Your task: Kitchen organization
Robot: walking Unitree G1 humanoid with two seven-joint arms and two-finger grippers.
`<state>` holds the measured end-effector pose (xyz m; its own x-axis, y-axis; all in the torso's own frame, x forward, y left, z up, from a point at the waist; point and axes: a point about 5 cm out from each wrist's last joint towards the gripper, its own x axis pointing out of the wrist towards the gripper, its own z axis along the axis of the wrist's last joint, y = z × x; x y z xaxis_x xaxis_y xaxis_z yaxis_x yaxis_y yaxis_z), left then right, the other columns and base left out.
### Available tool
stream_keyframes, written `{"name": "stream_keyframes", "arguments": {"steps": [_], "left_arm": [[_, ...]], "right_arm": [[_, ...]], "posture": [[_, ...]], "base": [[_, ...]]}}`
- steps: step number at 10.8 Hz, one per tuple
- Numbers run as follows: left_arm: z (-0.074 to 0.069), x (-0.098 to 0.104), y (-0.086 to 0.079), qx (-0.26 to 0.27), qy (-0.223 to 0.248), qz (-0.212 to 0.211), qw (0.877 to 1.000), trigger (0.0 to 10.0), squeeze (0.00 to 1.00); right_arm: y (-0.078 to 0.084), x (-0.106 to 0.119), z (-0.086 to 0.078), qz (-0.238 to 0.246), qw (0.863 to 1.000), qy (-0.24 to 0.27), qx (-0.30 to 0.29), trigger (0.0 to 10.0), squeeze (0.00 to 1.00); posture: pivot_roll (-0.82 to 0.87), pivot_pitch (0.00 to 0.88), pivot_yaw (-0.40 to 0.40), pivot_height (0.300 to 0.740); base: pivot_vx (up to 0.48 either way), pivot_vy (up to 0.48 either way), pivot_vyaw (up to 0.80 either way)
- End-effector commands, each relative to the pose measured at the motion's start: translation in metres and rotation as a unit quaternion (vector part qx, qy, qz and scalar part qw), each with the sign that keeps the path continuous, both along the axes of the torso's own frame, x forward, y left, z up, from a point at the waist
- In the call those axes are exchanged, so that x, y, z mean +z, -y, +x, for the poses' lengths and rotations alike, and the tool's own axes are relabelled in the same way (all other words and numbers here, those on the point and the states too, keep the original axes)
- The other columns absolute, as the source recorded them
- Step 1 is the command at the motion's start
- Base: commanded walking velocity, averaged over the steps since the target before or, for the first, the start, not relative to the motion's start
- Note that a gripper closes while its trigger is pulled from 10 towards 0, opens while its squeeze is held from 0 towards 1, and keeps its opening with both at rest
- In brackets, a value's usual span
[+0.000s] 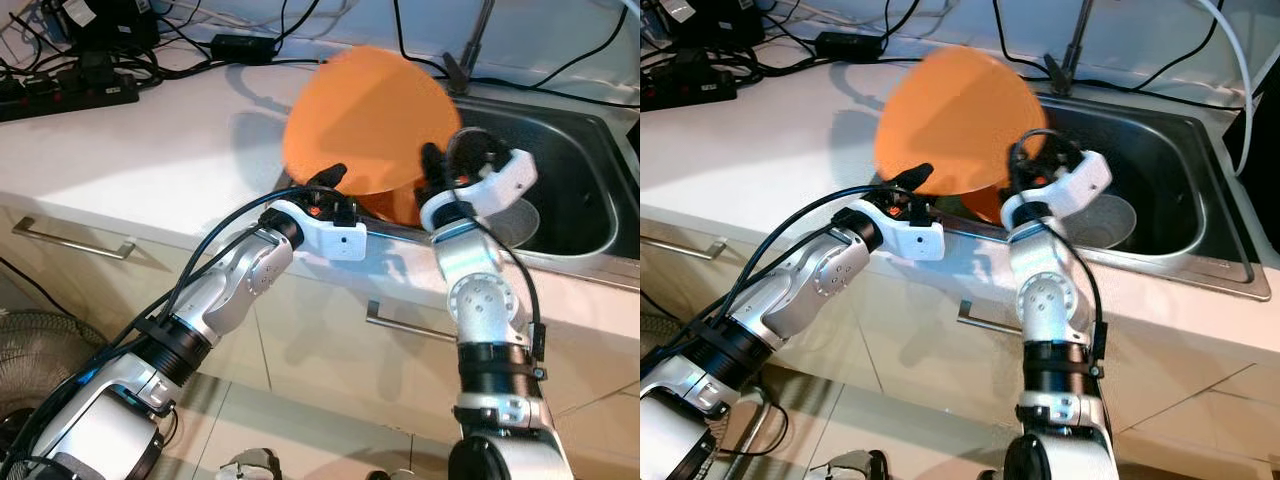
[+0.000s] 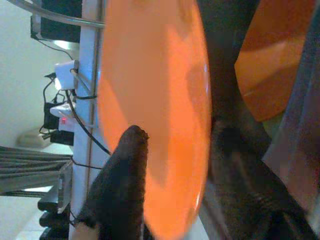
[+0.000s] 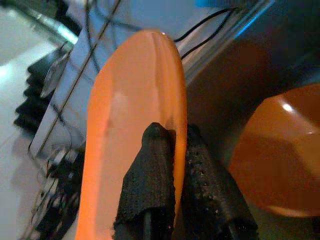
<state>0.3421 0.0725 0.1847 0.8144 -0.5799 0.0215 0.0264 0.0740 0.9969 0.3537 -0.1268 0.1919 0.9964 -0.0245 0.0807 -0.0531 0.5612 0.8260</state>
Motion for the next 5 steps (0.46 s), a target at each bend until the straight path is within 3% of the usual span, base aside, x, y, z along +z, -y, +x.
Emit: {"name": "stream_keyframes", "arguments": {"steps": [1, 2, 4, 5], "left_arm": [[0.002, 0.021, -0.002, 0.004, 0.040, -0.032, 0.999, 10.0, 1.00], [0.002, 0.020, -0.003, 0.005, 0.035, -0.033, 0.999, 10.0, 0.00], [0.002, 0.018, -0.003, 0.006, 0.030, -0.035, 0.999, 10.0, 0.00], [0.003, 0.018, -0.008, 0.023, 0.015, -0.077, 0.997, 10.0, 0.00]], "right_arm": [[0.005, 0.012, 0.007, 0.034, 0.999, 0.007, -0.038, 0.0, 0.00], [0.016, 0.016, 0.012, 0.034, 0.997, 0.012, -0.061, 0.0, 0.00], [0.030, 0.020, 0.017, 0.027, 0.996, 0.015, -0.089, 0.0, 0.00], [0.044, 0.022, 0.024, -0.014, 0.992, 0.008, -0.125, 10.0, 0.00]], "posture": [[0.08, 0.042, -0.021, 0.740], [0.08, 0.041, -0.021, 0.740], [0.08, 0.041, -0.023, 0.740], [0.09, 0.042, -0.025, 0.740]], "base": [[0.000, 0.000, 0.00], [0.000, 0.000, 0.00], [0.000, 0.000, 0.00], [0.000, 0.000, 0.00]]}}
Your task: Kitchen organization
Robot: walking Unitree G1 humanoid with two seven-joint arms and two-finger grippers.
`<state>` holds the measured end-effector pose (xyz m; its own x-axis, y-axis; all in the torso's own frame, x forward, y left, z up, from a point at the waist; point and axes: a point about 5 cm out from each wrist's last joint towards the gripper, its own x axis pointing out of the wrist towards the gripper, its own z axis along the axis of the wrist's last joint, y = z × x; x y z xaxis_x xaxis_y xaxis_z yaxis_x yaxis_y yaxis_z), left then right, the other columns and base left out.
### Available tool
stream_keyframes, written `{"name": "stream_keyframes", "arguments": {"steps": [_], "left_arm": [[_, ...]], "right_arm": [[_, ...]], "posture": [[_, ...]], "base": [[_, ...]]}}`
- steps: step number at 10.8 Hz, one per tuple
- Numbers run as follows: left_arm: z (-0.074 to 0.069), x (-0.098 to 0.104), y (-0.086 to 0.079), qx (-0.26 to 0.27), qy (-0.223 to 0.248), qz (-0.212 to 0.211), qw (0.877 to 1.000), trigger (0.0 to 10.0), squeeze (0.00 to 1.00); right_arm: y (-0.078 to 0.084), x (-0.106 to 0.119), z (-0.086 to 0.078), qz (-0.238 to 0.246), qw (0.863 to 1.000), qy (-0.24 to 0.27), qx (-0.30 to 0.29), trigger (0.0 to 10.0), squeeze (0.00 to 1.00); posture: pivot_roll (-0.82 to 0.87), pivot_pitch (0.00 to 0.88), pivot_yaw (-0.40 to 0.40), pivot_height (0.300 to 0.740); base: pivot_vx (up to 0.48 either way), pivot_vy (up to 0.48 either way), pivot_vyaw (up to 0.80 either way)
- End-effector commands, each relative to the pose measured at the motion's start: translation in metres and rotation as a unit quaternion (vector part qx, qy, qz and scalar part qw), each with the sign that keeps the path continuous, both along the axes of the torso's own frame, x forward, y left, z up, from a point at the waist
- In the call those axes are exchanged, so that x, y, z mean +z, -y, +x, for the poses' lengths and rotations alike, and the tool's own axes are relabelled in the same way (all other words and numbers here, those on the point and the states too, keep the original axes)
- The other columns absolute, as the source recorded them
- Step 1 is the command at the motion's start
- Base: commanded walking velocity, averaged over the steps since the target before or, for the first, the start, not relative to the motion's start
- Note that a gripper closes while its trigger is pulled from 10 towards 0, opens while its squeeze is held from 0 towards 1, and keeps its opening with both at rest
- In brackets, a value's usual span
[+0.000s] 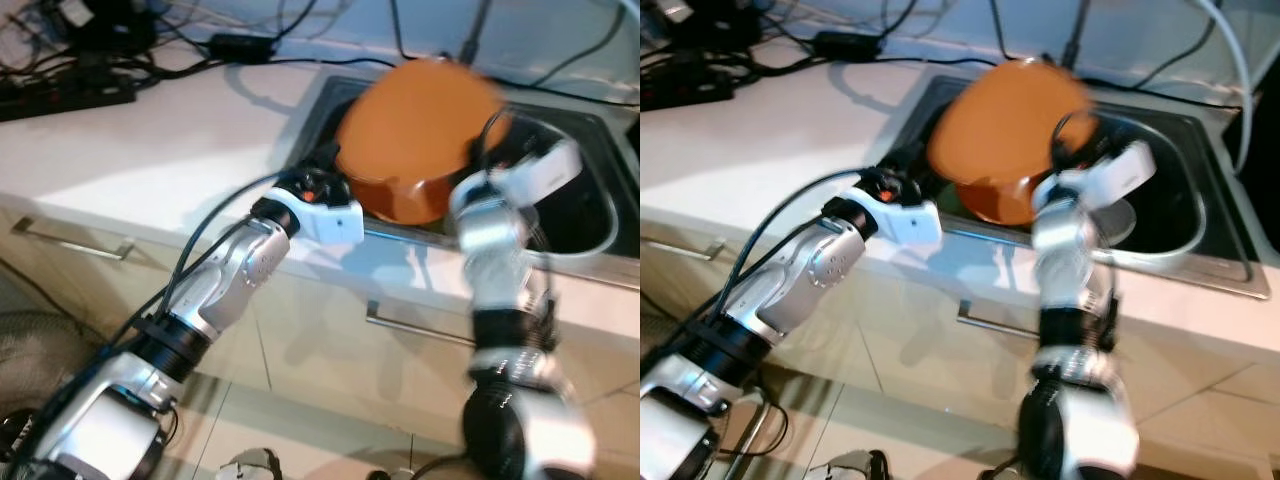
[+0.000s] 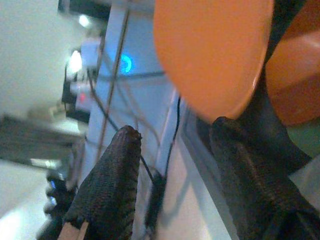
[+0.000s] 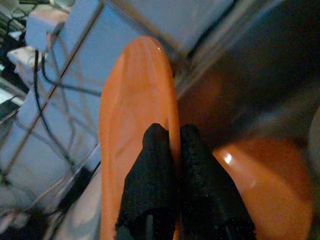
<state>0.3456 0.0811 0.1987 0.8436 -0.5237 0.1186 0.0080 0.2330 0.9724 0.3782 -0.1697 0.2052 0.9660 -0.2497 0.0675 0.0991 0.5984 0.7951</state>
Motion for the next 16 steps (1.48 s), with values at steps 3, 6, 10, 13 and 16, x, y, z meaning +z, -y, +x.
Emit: {"name": "stream_keyframes", "arguments": {"steps": [3, 6, 10, 13, 16], "left_arm": [[0.005, 0.002, -0.019, 0.056, -0.153, -0.298, 0.941, 10.0, 0.00], [-0.007, -0.014, -0.014, 0.028, -0.338, -0.516, 0.786, 10.0, 0.00], [-0.023, -0.020, -0.008, 0.026, -0.398, -0.556, 0.729, 10.0, 0.00], [-0.036, -0.016, 0.002, 0.027, -0.407, -0.557, 0.723, 10.0, 0.00], [-0.041, -0.018, 0.001, 0.034, -0.414, -0.557, 0.719, 10.0, 0.00]], "right_arm": [[0.004, -0.001, 0.010, -0.126, 0.992, -0.002, -0.014, 10.0, 0.00], [-0.004, -0.017, 0.016, -0.190, 0.981, -0.025, 0.014, 10.0, 0.00], [-0.017, -0.044, 0.016, -0.208, 0.974, -0.065, 0.055, 10.0, 0.00], [-0.026, -0.062, 0.013, -0.211, 0.970, -0.092, 0.080, 10.0, 0.00], [-0.036, -0.058, 0.015, -0.224, 0.966, -0.081, 0.098, 10.0, 0.00]], "posture": [[0.10, 0.045, -0.031, 0.740], [0.12, 0.056, -0.040, 0.740], [0.15, 0.077, -0.046, 0.740], [0.17, 0.100, -0.051, 0.740], [0.17, 0.106, -0.051, 0.740]], "base": [[0.000, 0.000, 0.00], [0.000, 0.000, 0.00], [0.000, 0.000, 0.00], [0.000, 0.000, 0.00], [0.000, 0.000, 0.00]]}}
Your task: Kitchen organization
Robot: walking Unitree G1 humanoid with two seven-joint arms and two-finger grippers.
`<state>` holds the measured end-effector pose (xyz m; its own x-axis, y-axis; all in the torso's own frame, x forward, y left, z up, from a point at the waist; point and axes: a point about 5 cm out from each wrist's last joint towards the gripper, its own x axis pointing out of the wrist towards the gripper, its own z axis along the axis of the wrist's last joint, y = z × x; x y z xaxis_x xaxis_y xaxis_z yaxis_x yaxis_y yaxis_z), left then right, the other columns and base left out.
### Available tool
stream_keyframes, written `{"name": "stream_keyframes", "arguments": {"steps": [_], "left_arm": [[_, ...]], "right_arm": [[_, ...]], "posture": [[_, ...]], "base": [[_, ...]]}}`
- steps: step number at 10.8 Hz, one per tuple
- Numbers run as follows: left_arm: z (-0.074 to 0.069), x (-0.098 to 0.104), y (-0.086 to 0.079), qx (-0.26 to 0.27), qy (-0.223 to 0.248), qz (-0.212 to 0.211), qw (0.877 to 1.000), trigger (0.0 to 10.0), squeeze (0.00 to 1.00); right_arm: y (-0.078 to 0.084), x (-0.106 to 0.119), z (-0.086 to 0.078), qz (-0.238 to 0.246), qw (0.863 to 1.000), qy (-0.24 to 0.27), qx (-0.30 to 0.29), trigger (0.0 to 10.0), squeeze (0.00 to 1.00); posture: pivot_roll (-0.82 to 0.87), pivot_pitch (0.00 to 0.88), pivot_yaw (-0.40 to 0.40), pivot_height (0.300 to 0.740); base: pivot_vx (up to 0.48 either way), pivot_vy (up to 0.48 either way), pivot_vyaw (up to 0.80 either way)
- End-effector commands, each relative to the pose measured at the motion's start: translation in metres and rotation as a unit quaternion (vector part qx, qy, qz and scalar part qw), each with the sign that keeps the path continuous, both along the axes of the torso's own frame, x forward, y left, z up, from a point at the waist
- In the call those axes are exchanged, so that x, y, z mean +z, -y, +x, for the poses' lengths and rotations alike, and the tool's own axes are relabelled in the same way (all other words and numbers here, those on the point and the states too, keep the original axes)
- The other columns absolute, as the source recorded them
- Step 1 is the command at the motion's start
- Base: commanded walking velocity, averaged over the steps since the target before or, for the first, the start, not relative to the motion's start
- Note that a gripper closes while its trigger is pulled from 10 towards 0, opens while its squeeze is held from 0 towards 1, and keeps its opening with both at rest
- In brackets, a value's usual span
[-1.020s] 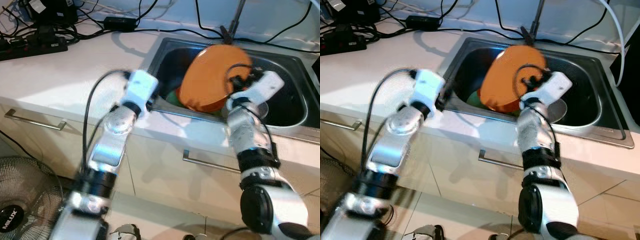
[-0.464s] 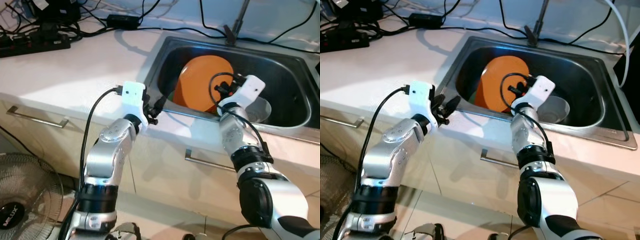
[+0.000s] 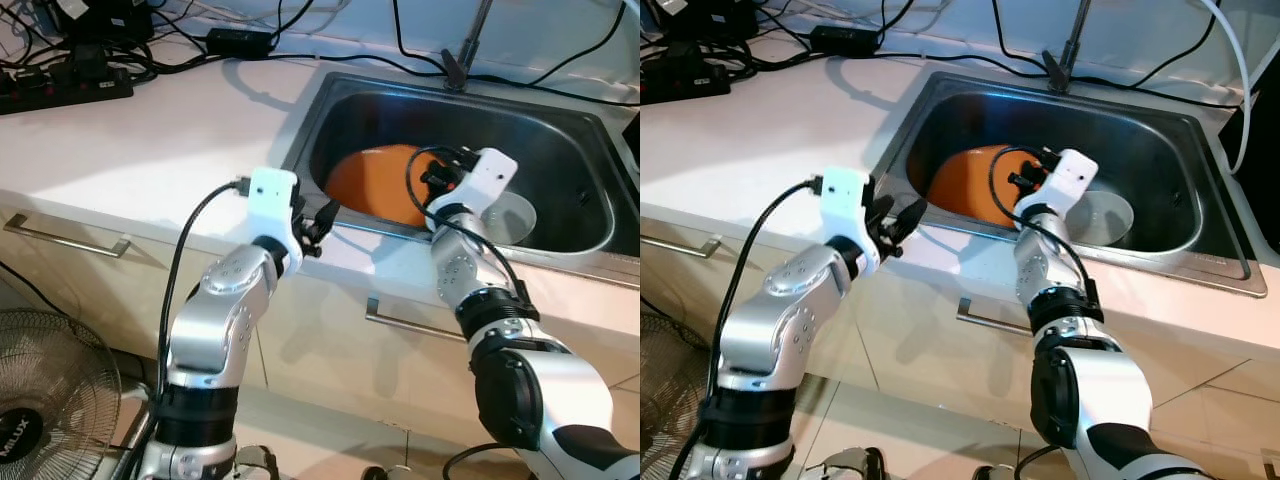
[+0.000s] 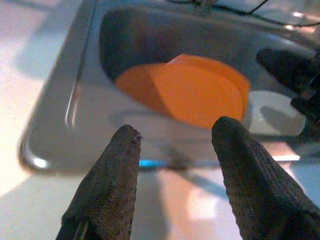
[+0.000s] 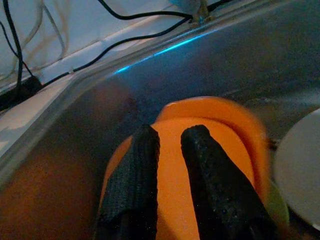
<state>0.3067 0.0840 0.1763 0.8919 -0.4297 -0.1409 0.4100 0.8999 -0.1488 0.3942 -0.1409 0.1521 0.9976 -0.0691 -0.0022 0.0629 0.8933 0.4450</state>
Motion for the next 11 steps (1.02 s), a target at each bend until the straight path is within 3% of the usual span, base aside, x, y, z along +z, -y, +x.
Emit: {"name": "stream_keyframes", "arguments": {"steps": [1, 3, 4, 6, 7, 9, 11], "left_arm": [[-0.003, 0.004, 0.004, -0.009, 0.004, -0.001, 1.000, 10.0, 0.00], [0.000, 0.008, 0.003, 0.003, 0.034, 0.013, 0.999, 10.0, 0.00], [0.005, 0.014, -0.004, 0.040, 0.084, 0.043, 0.995, 10.0, 0.00], [0.015, 0.025, -0.022, 0.109, 0.183, 0.099, 0.972, 10.0, 0.00], [0.017, 0.027, -0.025, 0.122, 0.203, 0.108, 0.966, 10.0, 0.00], [0.017, 0.015, -0.029, 0.141, 0.249, 0.135, 0.949, 10.0, 0.00], [0.015, 0.000, -0.032, 0.145, 0.255, 0.145, 0.945, 10.0, 0.00]], "right_arm": [[-0.009, -0.004, 0.000, -0.004, 1.000, -0.009, 0.019, 10.0, 0.00], [-0.009, 0.009, 0.001, -0.035, 0.999, 0.028, 0.021, 10.0, 0.00], [-0.008, 0.022, 0.001, -0.076, 0.994, 0.072, 0.021, 10.0, 0.00], [-0.004, 0.045, -0.015, -0.138, 0.975, 0.176, 0.010, 10.0, 0.00], [-0.004, 0.046, -0.023, -0.153, 0.969, 0.193, 0.010, 10.0, 0.00], [0.000, 0.029, -0.055, -0.224, 0.952, 0.208, 0.007, 10.0, 0.00], [0.010, -0.004, -0.074, -0.227, 0.963, 0.148, -0.011, 10.0, 0.00]], "posture": [[0.17, 0.105, -0.050, 0.740], [0.16, 0.095, -0.053, 0.740], [0.15, 0.092, -0.054, 0.740], [0.11, 0.083, -0.057, 0.740], [0.09, 0.080, -0.057, 0.740], [0.05, 0.064, -0.049, 0.740], [0.04, 0.053, -0.043, 0.740]], "base": [[0.000, 0.000, 0.00], [0.000, 0.000, 0.00], [0.000, 0.000, 0.00], [0.000, 0.000, 0.00], [0.000, 0.000, 0.00], [0.000, 0.000, 0.00], [0.000, 0.000, 0.00]]}}
